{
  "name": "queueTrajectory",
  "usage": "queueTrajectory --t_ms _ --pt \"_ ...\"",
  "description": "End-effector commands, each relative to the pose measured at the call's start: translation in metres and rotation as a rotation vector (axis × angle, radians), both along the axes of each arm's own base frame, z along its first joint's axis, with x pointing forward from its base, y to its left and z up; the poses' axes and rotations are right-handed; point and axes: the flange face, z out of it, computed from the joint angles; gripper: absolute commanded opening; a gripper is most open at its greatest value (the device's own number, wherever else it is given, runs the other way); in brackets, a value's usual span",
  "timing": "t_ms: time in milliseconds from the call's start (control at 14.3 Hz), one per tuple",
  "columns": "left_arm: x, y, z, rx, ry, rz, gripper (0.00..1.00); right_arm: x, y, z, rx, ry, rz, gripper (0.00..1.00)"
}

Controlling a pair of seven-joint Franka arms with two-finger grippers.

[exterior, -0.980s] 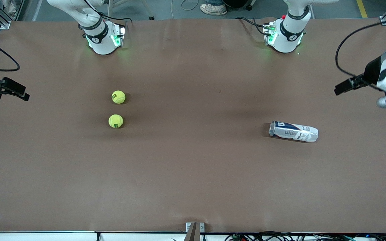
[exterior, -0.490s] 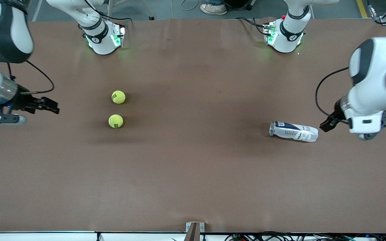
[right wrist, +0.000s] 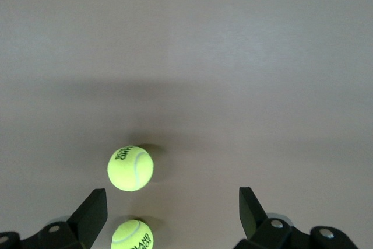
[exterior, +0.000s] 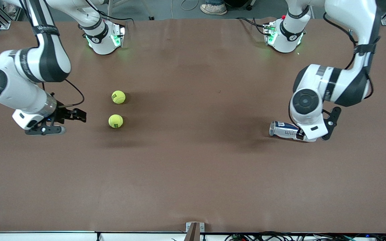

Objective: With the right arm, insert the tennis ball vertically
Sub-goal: 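Reach the right gripper to a ball while the left gripper reaches the can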

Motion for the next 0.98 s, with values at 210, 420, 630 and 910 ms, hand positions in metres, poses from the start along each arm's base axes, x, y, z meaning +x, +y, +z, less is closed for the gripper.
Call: queueTrajectory --t_ms 210,420,630,910 --pt "-0.005 -0.012 -0.074 0.135 -0.128 0.054 1.0 -0.011 0.023 -0.061 0.007 -0.026 0.015 1.0" --pt "-0.02 -0.011 -0.103 0.131 -0.189 0.046 1.0 -0.025 0.034 -0.09 0.039 -0.05 -0.003 1.0" --pt "-0.019 -0.014 -0.114 0.116 -0.224 0.072 1.0 -0.027 0.044 -0.109 0.036 -0.041 0.01 1.0" --pt "-0.021 -0.009 -0.14 0.148 -0.26 0.083 1.0 -0.033 0.047 -0.129 0.03 -0.032 0.017 1.0"
